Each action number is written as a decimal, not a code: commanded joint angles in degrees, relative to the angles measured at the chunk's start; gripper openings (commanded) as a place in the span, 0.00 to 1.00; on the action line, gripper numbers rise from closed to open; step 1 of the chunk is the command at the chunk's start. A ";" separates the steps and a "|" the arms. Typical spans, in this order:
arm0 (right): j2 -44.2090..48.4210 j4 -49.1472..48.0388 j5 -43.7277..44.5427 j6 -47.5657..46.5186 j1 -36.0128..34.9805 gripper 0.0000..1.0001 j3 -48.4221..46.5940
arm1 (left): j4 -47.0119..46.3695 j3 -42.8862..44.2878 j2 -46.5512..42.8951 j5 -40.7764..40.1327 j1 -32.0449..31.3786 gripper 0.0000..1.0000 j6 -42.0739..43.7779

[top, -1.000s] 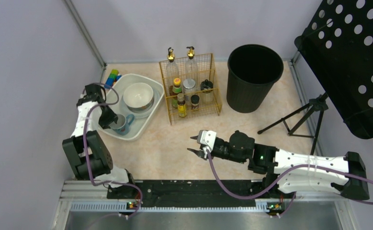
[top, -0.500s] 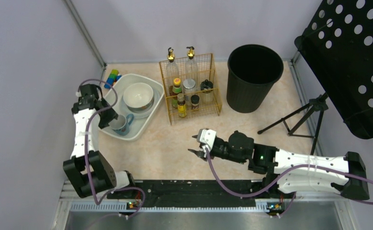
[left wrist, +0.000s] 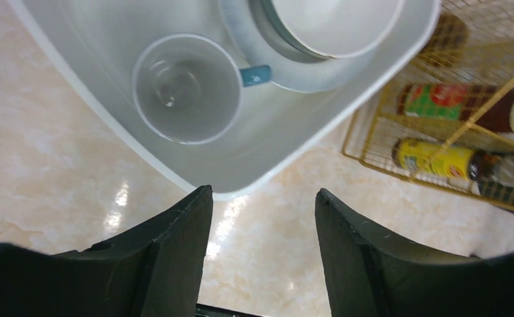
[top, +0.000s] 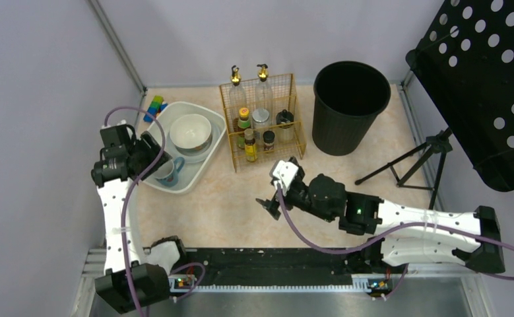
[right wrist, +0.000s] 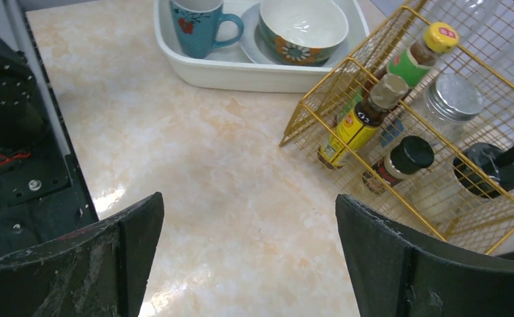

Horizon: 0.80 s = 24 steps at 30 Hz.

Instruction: Clear the kitchen counter

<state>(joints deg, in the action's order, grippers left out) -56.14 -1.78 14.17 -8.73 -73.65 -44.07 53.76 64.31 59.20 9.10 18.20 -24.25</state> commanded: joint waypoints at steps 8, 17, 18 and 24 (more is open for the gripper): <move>-3.25 12.38 14.25 10.07 -0.25 0.99 -11.54 | -0.17 0.11 -7.73 6.17 -14.86 0.84 1.41; -8.18 16.19 34.78 16.42 -0.26 0.99 -14.85 | -6.16 -2.26 -10.99 6.20 -31.62 0.92 -0.91; -8.10 16.01 35.75 16.90 -0.21 0.99 -14.56 | -7.21 -2.75 -11.03 6.38 -33.37 0.94 -1.15; -8.17 18.62 39.83 20.81 -0.27 0.99 -15.12 | -10.19 -1.10 -7.37 -2.29 -49.66 0.99 -1.94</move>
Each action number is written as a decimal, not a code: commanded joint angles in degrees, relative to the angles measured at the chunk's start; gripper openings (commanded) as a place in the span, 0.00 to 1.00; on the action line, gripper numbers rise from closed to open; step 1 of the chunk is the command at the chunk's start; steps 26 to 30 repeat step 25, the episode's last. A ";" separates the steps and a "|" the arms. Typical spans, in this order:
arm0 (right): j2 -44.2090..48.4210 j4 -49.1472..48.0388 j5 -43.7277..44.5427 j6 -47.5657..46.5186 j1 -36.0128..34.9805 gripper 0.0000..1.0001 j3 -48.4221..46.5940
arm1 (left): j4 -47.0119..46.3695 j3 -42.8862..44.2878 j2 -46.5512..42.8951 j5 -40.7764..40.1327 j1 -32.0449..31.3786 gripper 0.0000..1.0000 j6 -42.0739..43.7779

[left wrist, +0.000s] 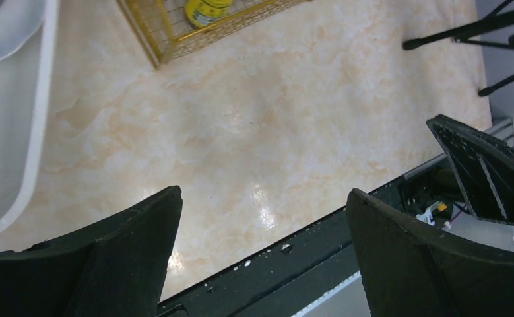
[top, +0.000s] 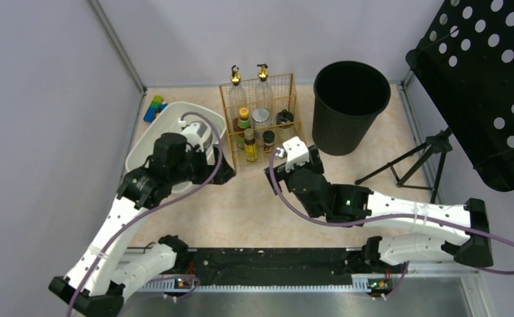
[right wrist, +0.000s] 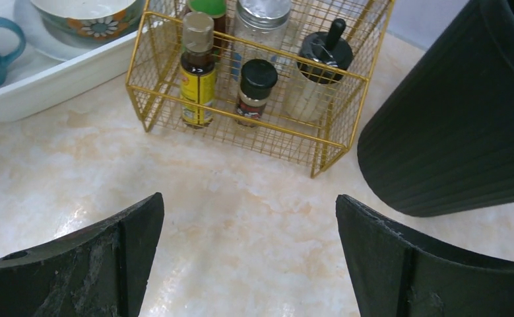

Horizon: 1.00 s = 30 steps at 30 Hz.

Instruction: Clear the kitchen counter

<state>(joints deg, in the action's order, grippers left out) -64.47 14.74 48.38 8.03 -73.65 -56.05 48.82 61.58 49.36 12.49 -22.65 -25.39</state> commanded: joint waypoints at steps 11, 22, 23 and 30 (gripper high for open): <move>5.13 4.01 18.10 6.41 -0.22 0.99 0.14 | -12.19 6.07 11.54 -28.63 -28.53 0.99 0.25; 14.57 6.59 17.89 7.26 -0.27 0.99 1.02 | -9.83 5.50 8.54 -36.74 -28.94 0.99 1.08; 15.44 6.37 19.46 8.56 -0.19 0.99 1.38 | -10.68 4.81 8.06 -36.72 -28.94 0.99 1.45; 16.80 5.07 22.42 9.67 -0.26 0.99 2.70 | -12.59 3.35 6.96 -36.87 -28.94 0.99 2.26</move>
